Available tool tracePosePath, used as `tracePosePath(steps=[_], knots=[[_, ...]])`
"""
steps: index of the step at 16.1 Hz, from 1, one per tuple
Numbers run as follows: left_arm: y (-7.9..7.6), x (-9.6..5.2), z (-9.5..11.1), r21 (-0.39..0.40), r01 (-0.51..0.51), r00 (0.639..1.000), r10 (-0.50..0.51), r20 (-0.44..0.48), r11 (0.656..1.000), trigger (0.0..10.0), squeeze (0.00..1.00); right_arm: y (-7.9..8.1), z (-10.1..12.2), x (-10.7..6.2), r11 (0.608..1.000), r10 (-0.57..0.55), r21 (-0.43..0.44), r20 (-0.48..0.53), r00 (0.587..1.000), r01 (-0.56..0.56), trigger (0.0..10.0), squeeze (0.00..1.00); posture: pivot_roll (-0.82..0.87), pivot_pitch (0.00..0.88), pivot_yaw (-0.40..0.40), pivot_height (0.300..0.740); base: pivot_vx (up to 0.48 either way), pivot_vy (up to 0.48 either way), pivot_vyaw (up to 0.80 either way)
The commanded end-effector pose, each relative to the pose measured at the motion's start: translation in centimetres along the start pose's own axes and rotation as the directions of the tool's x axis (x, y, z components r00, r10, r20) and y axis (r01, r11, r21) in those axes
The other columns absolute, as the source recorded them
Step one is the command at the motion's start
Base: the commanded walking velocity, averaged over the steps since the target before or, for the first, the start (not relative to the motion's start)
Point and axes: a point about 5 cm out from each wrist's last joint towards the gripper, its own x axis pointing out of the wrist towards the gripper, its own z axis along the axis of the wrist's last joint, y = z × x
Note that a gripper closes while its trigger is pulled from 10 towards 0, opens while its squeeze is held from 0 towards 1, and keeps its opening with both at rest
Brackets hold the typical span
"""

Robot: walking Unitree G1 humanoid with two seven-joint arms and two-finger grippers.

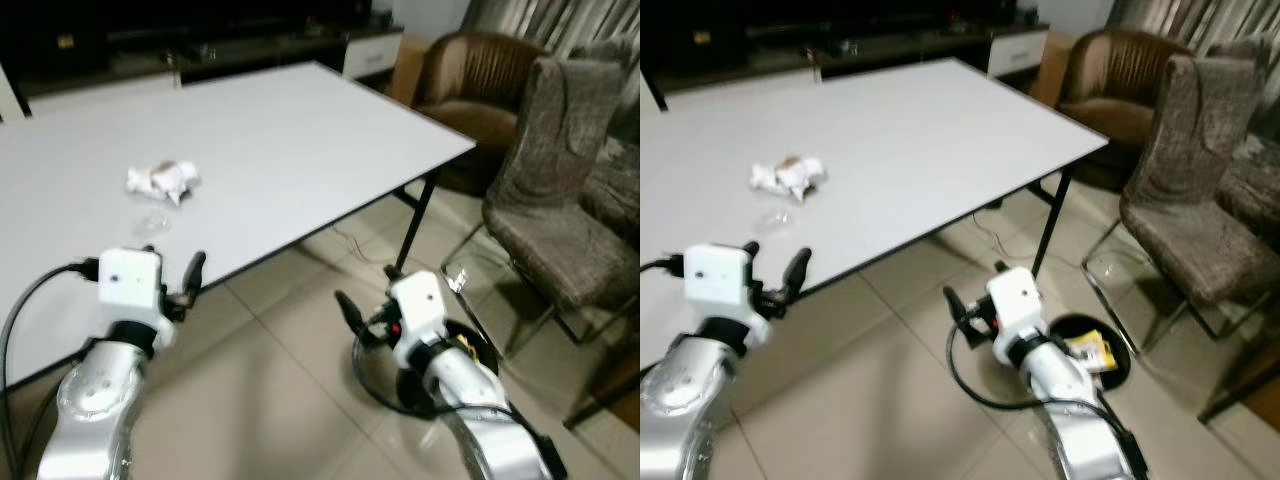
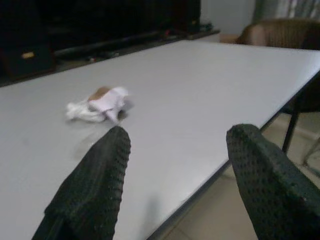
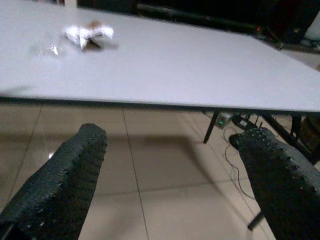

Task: Picking trash to rubbish bin

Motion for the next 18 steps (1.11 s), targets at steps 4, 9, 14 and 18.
tracePosePath(steps=[4,9,14,18], knots=[[0.8,-0.6,0.0,0.024,-0.022,1.000,0.023,-0.013,0.999,10.0,0.00,1.1,0.9,0.7,0.999,0.046,0.005,0.043,0.998,-0.046,10.0,0.00,0.09,0.000,-0.088,0.740,0.295,0.000,0.80],[0.7,0.7,0.0,0.025,0.022,1.000,-0.022,-0.001,0.999,10.0,0.00,-0.3,2.0,0.7,0.999,-0.048,-0.016,0.117,0.992,0.051,10.0,0.00,0.06,0.000,-0.065,0.740,0.296,0.000,0.12],[0.1,3.3,-0.1,0.030,0.091,0.996,-0.091,0.011,0.995,10.0,0.00,-2.1,2.4,0.3,0.990,-0.142,-0.003,0.123,0.982,0.144,10.0,0.00,0.04,0.000,-0.045,0.740,0.297,0.000,0.00],[0.0,5.4,0.5,0.034,0.123,0.992,-0.124,0.035,0.992,10.0,0.00,-1.7,2.1,-0.2,0.988,-0.150,-0.011,0.105,0.983,0.152,10.0,0.00,0.00,0.000,-0.012,0.740,0.307,0.000,-0.40]])
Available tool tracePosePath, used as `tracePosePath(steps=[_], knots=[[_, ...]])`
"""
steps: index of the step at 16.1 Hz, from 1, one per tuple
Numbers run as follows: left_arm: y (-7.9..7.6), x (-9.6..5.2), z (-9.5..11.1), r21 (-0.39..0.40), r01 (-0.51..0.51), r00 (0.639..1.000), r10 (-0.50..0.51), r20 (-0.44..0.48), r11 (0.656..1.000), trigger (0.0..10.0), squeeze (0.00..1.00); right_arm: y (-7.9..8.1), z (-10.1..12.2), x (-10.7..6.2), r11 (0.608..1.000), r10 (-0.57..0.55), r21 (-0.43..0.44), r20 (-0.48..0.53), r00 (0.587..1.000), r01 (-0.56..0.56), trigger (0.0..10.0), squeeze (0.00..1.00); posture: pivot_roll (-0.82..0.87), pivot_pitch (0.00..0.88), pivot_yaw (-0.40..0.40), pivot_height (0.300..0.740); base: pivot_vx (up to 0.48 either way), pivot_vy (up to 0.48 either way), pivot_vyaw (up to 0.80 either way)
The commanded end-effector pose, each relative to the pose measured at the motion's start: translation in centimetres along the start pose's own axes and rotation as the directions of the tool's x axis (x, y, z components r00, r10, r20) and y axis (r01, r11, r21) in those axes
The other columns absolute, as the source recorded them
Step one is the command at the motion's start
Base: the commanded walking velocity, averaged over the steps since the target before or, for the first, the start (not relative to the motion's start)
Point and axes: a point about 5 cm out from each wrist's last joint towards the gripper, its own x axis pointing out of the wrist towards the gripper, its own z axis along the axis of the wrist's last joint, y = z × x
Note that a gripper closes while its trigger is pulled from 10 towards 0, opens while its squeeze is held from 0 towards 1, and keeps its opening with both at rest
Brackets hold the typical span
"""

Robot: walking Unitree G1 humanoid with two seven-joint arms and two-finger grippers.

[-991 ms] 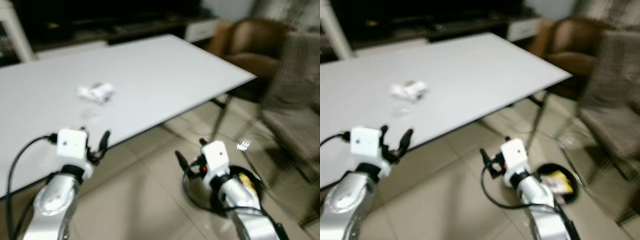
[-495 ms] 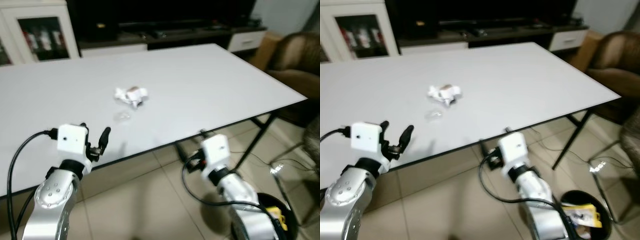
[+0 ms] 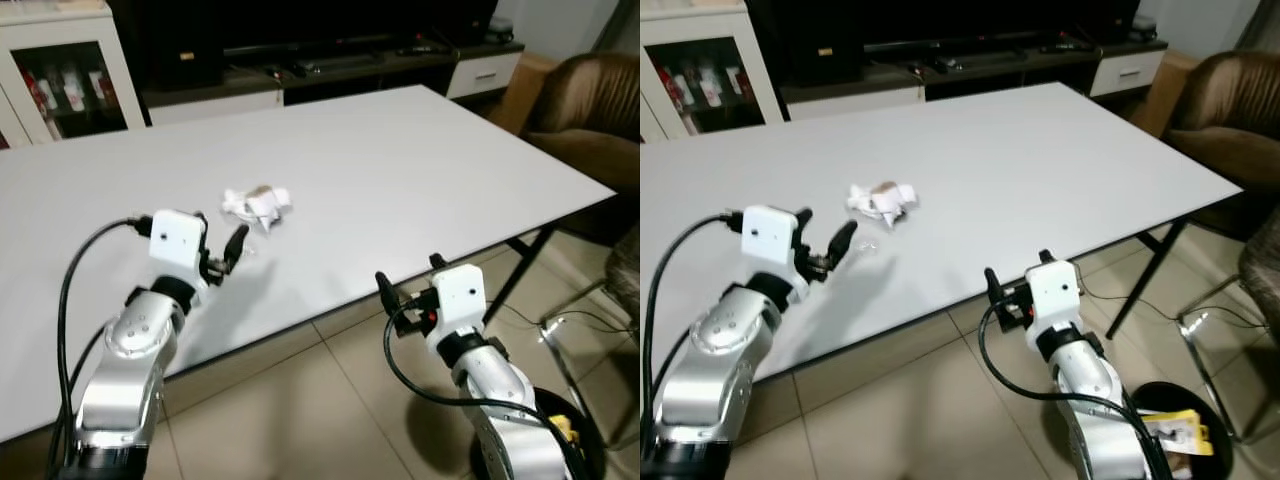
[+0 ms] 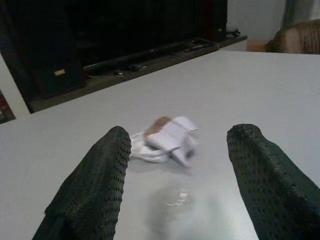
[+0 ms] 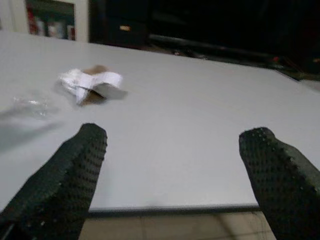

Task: Picking trash to rubbish bin

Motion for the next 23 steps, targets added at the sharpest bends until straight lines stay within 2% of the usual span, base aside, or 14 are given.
tracePosePath(steps=[1,11,18,20,21,22,23], knots=[[0.3,0.2,-0.4,-0.005,-0.004,1.000,0.004,-0.016,1.000,10.0,0.00,0.3,0.6,0.0,1.000,0.011,-0.013,0.017,1.000,-0.011,10.0,0.00,0.00,0.000,-0.010,0.740,0.311,0.000,0.00],[1.0,0.6,-1.2,-0.006,-0.004,1.000,0.004,-0.021,1.000,10.0,0.00,0.5,-0.2,-1.1,1.000,0.015,-0.015,-0.029,0.999,-0.015,10.0,0.00,-0.02,0.000,-0.005,0.740,0.339,0.000,0.00],[1.1,2.1,-1.1,-0.006,0.011,1.000,-0.011,-0.011,1.000,10.0,0.00,0.5,-0.3,-1.0,1.000,0.003,-0.019,-0.039,0.999,-0.004,10.0,0.00,-0.02,0.000,0.000,0.740,0.342,0.000,0.00],[1.0,2.6,-0.7,-0.109,0.029,0.999,-0.026,0.029,0.994,10.0,0.00,0.3,-0.4,-1.2,1.000,-0.001,-0.023,-0.043,0.999,0.000,10.0,0.00,-0.02,0.000,-0.001,0.740,0.000,0.000,0.00],[1.1,2.9,-0.1,-0.155,0.034,0.996,-0.022,0.082,0.987,10.0,1.00,0.2,-0.4,-1.2,1.000,-0.010,-0.025,-0.046,0.999,0.009,10.0,0.00,-0.03,0.000,0.000,0.740,0.000,0.000,0.00],[1.0,3.4,0.3,-0.163,0.046,0.995,-0.031,0.094,0.985,10.0,1.00,0.1,-0.5,-1.3,0.999,-0.023,-0.026,-0.051,0.998,0.021,10.0,0.00,-0.03,0.000,0.000,0.740,0.000,0.000,0.00],[0.7,4.0,0.2,-0.147,0.064,0.996,-0.054,0.070,0.987,10.0,1.00,0.1,-0.5,-1.5,0.999,-0.021,-0.034,-0.057,0.998,0.019,10.0,0.00,-0.05,0.000,0.003,0.740,0.000,0.000,0.00]])
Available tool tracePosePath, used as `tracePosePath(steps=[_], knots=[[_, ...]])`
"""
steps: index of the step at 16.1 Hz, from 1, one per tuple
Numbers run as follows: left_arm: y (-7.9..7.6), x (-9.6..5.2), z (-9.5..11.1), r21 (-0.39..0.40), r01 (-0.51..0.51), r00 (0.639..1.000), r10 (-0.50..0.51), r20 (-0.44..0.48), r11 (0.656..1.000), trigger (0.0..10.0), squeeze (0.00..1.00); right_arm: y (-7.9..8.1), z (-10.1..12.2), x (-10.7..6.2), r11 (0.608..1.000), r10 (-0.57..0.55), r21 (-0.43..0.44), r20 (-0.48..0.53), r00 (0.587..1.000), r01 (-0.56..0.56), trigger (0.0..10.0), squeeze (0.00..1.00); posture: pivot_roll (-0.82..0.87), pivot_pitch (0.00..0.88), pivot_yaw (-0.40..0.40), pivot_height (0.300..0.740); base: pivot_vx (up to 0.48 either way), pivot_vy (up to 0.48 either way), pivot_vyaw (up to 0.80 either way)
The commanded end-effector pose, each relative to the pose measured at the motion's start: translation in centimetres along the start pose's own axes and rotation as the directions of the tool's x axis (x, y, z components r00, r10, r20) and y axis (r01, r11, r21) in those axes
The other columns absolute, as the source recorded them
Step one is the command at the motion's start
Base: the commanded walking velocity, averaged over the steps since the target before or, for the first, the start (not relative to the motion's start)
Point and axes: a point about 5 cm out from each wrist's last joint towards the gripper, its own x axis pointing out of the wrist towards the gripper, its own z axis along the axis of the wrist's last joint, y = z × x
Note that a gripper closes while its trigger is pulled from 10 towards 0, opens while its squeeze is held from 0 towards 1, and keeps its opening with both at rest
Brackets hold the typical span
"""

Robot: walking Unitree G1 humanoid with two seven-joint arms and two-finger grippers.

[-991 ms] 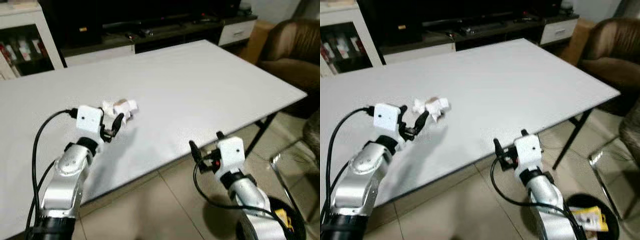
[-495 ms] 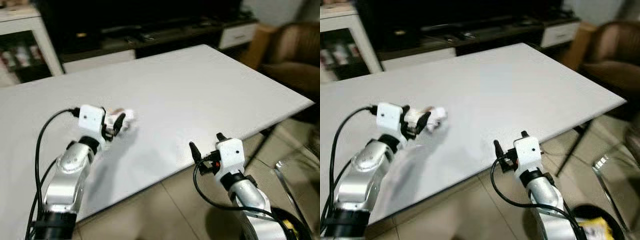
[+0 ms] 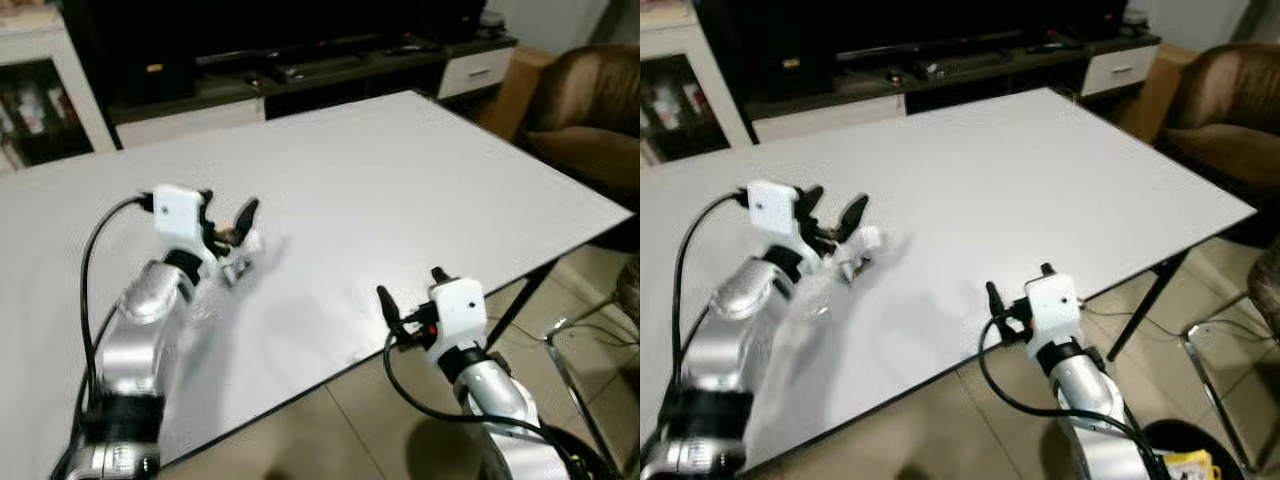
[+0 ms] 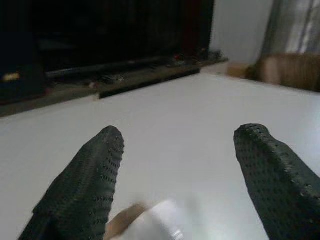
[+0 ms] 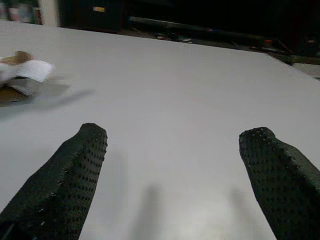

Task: Picking trash to rubbish bin

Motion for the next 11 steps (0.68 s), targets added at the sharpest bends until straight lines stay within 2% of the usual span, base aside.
tracePosePath(steps=[1,7,8,10,11], knots=[[-0.1,0.3,-0.2,0.016,0.020,0.999,-0.020,-0.028,1.000,10.0,1.00,0.0,0.1,-0.4,1.000,-0.002,-0.019,-0.007,1.000,0.002,10.0,0.00,-0.05,0.000,0.004,0.740,0.000,0.000,0.00],[0.3,2.1,-1.2,-0.025,0.060,0.988,-0.063,-0.139,0.998,10.0,1.00,-0.2,0.3,-0.9,0.999,-0.038,-0.019,-0.003,0.999,0.038,10.0,0.00,-0.10,0.000,0.044,0.740,0.000,0.000,0.00],[0.4,3.0,-1.6,-0.006,0.049,0.981,-0.049,-0.185,0.999,10.0,1.00,-0.4,0.3,-1.0,0.999,-0.048,-0.021,-0.005,0.999,0.048,10.0,0.00,-0.10,0.000,0.055,0.740,0.000,0.000,0.00],[0.5,3.5,-1.9,0.015,0.046,0.974,-0.042,-0.222,0.999,10.0,1.00,-0.4,0.2,-1.1,0.998,-0.057,-0.020,-0.009,0.998,0.057,10.0,0.00,-0.10,0.000,0.062,0.740,0.000,0.000,0.00],[0.5,4.3,-1.9,0.052,0.044,0.970,-0.030,-0.240,0.998,10.0,1.00,-0.3,0.2,-1.1,0.998,-0.062,-0.021,-0.011,0.998,0.062,10.0,0.00,-0.11,0.000,0.070,0.740,0.000,0.000,0.00]])
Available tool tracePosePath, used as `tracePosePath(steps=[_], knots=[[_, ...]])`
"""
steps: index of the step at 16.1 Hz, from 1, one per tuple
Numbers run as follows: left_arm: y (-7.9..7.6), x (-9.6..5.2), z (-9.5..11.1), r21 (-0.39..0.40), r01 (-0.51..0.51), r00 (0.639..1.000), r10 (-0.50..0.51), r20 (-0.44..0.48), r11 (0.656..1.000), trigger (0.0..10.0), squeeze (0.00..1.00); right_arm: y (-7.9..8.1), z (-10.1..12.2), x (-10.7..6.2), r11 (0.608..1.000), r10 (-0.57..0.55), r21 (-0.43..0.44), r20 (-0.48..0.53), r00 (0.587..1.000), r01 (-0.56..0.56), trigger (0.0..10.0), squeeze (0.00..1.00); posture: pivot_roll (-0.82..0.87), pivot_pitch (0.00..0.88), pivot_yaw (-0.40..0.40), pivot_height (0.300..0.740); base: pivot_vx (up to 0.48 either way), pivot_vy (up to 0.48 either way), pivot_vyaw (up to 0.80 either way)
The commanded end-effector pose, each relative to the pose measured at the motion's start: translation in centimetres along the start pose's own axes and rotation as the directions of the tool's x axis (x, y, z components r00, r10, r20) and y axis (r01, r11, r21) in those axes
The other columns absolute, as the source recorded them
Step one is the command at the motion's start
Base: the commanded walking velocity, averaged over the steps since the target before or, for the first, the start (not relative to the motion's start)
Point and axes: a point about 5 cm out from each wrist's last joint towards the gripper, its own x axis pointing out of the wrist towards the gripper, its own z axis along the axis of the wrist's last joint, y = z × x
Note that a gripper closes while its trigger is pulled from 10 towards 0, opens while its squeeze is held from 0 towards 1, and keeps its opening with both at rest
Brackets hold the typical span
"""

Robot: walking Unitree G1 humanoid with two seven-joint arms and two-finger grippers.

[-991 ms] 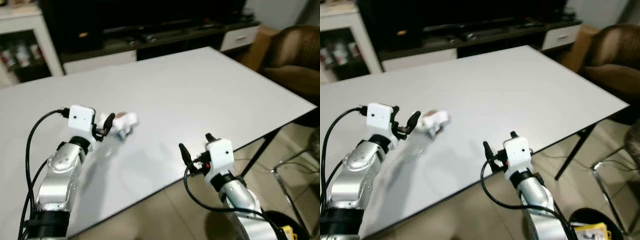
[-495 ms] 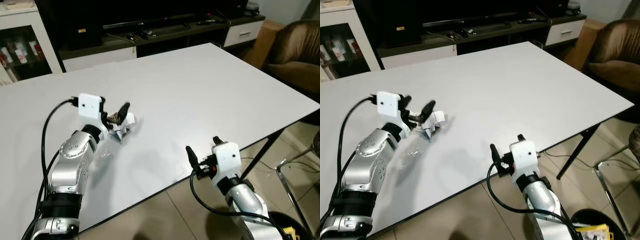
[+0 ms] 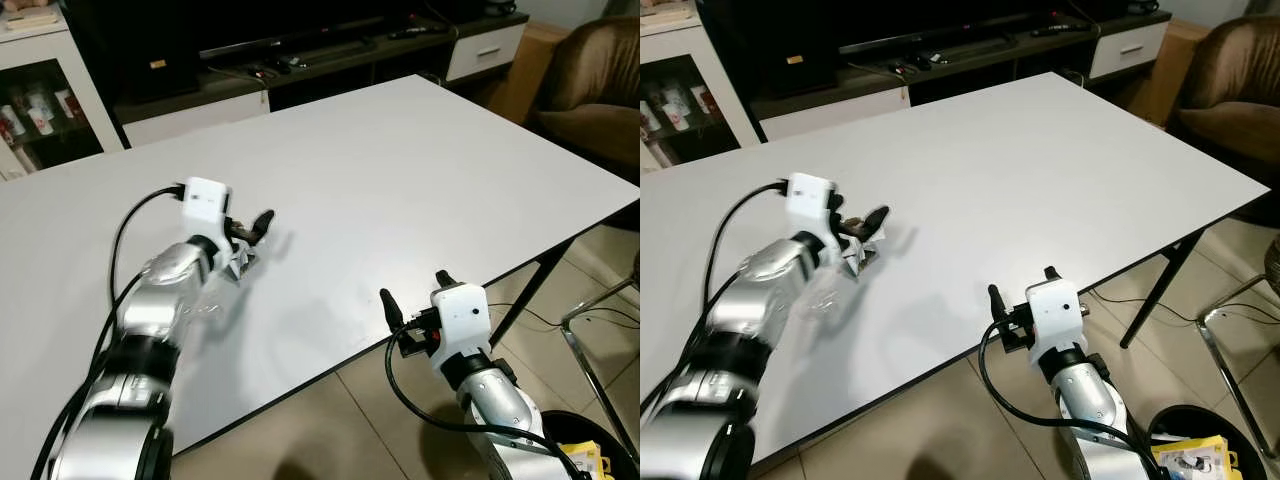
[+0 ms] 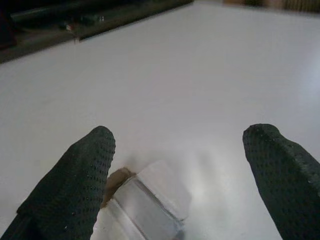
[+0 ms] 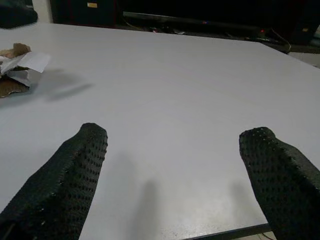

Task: Picking trash to rubbish bin

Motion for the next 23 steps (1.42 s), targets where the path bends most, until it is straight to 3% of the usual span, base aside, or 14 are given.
tracePosePath(steps=[1,2,3,5,11,12,13,14,23], knots=[[0.3,0.6,0.6,0.031,-0.019,1.000,0.019,0.002,0.999,10.0,1.00,0.0,0.1,-0.3,1.000,-0.015,-0.003,-0.005,1.000,0.015,10.0,0.00,-0.11,0.000,0.072,0.740,0.000,0.000,0.00],[0.2,1.0,0.6,0.043,-0.013,1.000,0.013,-0.017,0.999,10.0,0.22,0.3,0.1,-0.7,1.000,-0.011,-0.003,-0.008,1.000,0.011,10.0,0.00,-0.11,0.000,0.079,0.740,0.000,0.000,0.00],[0.0,1.4,0.2,0.060,0.002,0.999,0.001,-0.051,0.998,10.0,0.00,0.5,0.1,-1.0,1.000,-0.007,-0.001,-0.014,1.000,0.007,10.0,0.00,-0.12,0.000,0.085,0.740,0.000,0.000,0.00],[0.1,1.5,-0.8,0.137,-0.007,0.993,0.022,-0.113,0.990,10.0,0.00,0.6,-0.2,-1.6,1.000,-0.012,0.004,-0.031,0.999,0.012,10.0,0.00,-0.12,0.000,0.089,0.740,0.000,0.000,0.00],[0.9,0.8,-3.8,0.115,-0.073,0.966,0.099,-0.238,0.991,10.0,0.00,0.6,-0.4,-2.2,1.000,-0.025,-0.001,-0.049,0.998,0.025,10.0,0.00,-0.14,0.000,0.098,0.740,0.000,0.000,0.00],[1.0,0.7,-4.0,0.109,-0.080,0.963,0.105,-0.249,0.991,2.8,0.00,0.6,-0.5,-2.2,1.000,-0.023,-0.002,-0.050,0.998,0.023,10.0,0.00,-0.14,0.000,0.095,0.740,0.000,0.000,0.00],[1.1,0.6,-4.2,0.113,-0.084,0.960,0.111,-0.258,0.990,2.8,0.00,0.6,-0.5,-2.1,1.000,-0.022,-0.002,-0.050,0.998,0.022,10.0,0.00,-0.14,0.000,0.095,0.740,0.000,0.000,0.00],[1.2,0.4,-4.7,0.109,-0.084,0.954,0.112,-0.277,0.990,0.0,0.00,0.7,-0.5,-2.0,1.000,-0.013,-0.005,-0.051,0.999,0.013,10.0,0.00,-0.14,0.000,0.090,0.740,0.000,0.000,0.00],[0.8,0.1,-5.7,0.051,-0.045,0.955,0.058,-0.290,0.998,0.0,0.00,1.1,-0.9,-1.6,1.000,0.003,-0.016,-0.061,0.998,-0.004,10.0,0.00,-0.13,0.000,0.084,0.740,0.000,0.000,0.00]])
